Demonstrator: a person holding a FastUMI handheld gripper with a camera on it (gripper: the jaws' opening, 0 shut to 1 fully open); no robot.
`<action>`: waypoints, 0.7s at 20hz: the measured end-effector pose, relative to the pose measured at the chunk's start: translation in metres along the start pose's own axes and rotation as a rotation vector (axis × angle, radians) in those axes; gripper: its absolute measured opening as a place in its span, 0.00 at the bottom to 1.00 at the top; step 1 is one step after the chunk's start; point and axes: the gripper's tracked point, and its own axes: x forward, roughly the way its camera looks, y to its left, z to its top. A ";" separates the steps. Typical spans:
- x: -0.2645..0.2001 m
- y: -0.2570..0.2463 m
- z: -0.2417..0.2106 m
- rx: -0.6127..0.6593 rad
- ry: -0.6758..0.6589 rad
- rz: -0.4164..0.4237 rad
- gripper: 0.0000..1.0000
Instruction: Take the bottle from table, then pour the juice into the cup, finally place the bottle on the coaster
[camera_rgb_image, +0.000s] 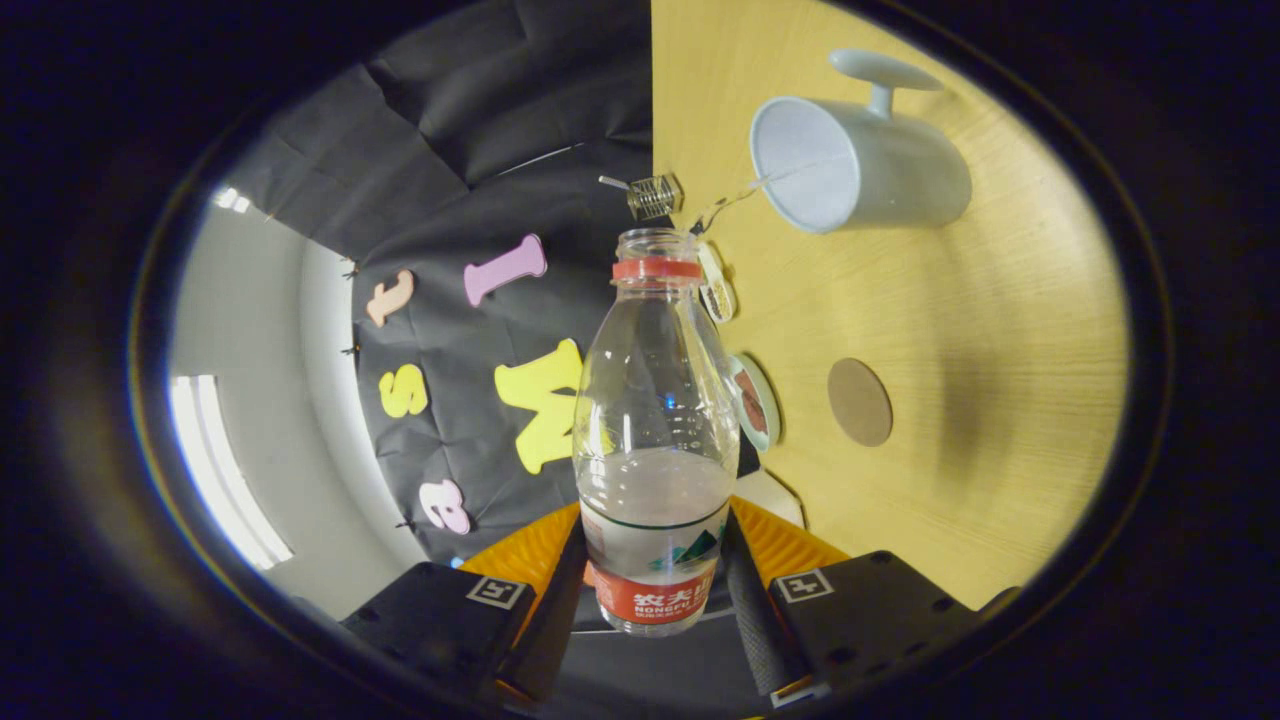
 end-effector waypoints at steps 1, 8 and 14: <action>0.001 0.003 0.000 0.005 0.000 0.003 0.76; 0.003 0.021 -0.003 0.054 -0.002 0.026 0.76; 0.002 0.030 -0.003 0.103 -0.005 0.045 0.76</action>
